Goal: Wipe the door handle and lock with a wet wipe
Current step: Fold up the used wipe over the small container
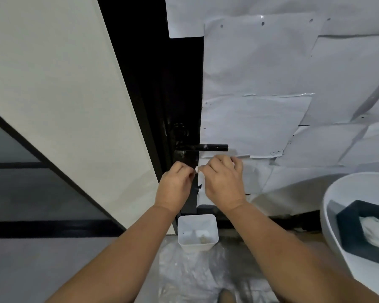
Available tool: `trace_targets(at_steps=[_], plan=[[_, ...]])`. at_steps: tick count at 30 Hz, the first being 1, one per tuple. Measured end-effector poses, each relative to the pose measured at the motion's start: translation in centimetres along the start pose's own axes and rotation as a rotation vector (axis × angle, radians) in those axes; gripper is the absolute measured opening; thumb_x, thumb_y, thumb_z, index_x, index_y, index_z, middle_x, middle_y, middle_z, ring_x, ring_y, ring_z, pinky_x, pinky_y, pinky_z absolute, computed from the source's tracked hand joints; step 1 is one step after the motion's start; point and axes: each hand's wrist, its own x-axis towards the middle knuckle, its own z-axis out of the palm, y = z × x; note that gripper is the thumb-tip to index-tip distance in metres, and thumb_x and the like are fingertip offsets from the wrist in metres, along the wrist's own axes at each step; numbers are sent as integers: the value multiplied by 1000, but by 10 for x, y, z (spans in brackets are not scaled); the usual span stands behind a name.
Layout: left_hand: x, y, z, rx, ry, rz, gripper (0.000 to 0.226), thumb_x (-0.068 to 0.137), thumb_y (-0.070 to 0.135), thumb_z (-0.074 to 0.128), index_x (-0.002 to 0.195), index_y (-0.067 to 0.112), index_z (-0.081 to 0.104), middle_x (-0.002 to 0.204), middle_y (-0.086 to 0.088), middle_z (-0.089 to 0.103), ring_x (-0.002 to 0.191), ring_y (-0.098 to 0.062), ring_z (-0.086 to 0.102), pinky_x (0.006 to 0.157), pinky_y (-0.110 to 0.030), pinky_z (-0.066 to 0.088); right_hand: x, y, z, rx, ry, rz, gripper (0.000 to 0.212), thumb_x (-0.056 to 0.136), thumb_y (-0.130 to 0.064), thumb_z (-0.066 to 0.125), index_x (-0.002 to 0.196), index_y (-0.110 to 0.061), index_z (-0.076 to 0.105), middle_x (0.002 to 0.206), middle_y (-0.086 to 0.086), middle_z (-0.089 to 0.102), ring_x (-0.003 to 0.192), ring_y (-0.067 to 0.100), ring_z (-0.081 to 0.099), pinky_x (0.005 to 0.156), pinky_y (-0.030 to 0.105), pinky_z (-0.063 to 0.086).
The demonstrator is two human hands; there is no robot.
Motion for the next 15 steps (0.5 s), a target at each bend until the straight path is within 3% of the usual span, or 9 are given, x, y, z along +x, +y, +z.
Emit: trace_targets(at_steps=[3,6,15], plan=[[-15,-11,8,-120,-21,-129,9,84,6,71,89,13,70,91,3,58,73,-12,58,66,-27,53,-17,-11,17,191,-117,163,32,70,2,65,96,-17,67,86,2,59,76,25,56,66,35,45],[-33,-22,22,-183,-92,-216,13,82,4,71,88,16,70,91,6,57,74,-7,56,71,-19,50,-43,-14,37,383,-212,338,23,81,2,56,95,-13,66,91,5,55,64,25,55,54,36,51],[-95,-49,79,-239,-272,-418,28,72,-11,63,86,12,72,87,8,56,72,-2,57,70,-2,41,-113,-5,105,557,-370,580,26,80,9,51,88,-10,67,93,1,54,71,16,57,70,20,47]])
